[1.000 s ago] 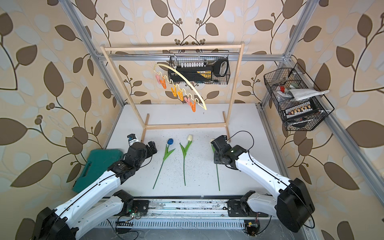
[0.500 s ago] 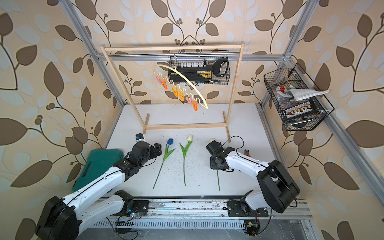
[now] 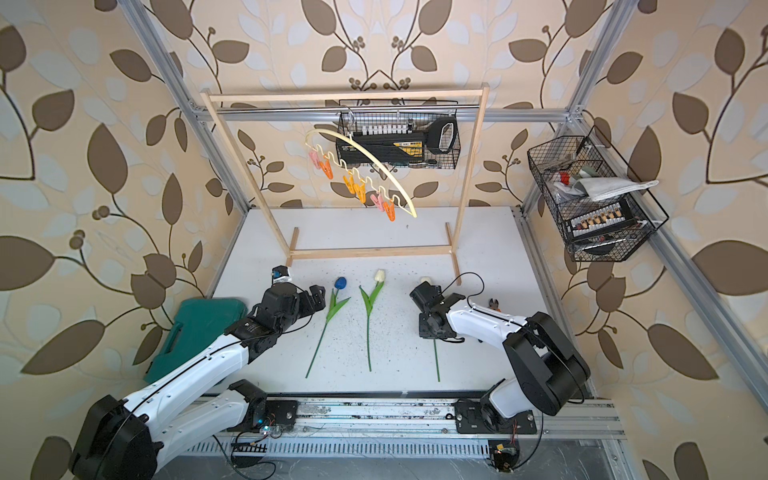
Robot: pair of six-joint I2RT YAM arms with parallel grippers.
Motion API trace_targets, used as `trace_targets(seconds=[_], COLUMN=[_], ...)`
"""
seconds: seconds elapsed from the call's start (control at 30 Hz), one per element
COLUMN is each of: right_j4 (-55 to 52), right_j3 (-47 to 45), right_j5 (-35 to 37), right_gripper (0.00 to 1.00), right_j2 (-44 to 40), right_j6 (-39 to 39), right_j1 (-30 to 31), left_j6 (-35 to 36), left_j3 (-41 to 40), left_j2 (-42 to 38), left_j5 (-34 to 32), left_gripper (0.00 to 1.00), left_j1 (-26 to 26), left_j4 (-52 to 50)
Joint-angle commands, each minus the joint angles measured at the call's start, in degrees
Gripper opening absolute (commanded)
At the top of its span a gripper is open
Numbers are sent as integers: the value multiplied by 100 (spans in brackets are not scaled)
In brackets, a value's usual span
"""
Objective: Dry the flowers on a clothes hanger
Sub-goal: Pick up the flower at the center of the board.
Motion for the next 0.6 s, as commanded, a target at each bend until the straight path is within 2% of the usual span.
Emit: trace_targets(seconds=[0.0, 0.27, 0.43, 0.57], right_j4=[-71, -73, -64, -29], right_j3=[126, 152, 127, 100], right_j5=[145, 229, 241, 296], right_gripper=[19, 19, 12, 12], right_j2=[177, 235, 206, 208], right_j6=[54, 74, 98, 118], right_j1=[32, 26, 27, 26], left_j6=[169, 221, 257, 322], left_j3=[-30, -171, -193, -166], left_j2=[-163, -415, -439, -371], left_j5=[59, 141, 267, 397], left_gripper=[99, 93, 92, 92], left_j1=[28, 27, 21, 27], left_j4=[259, 382, 451, 496])
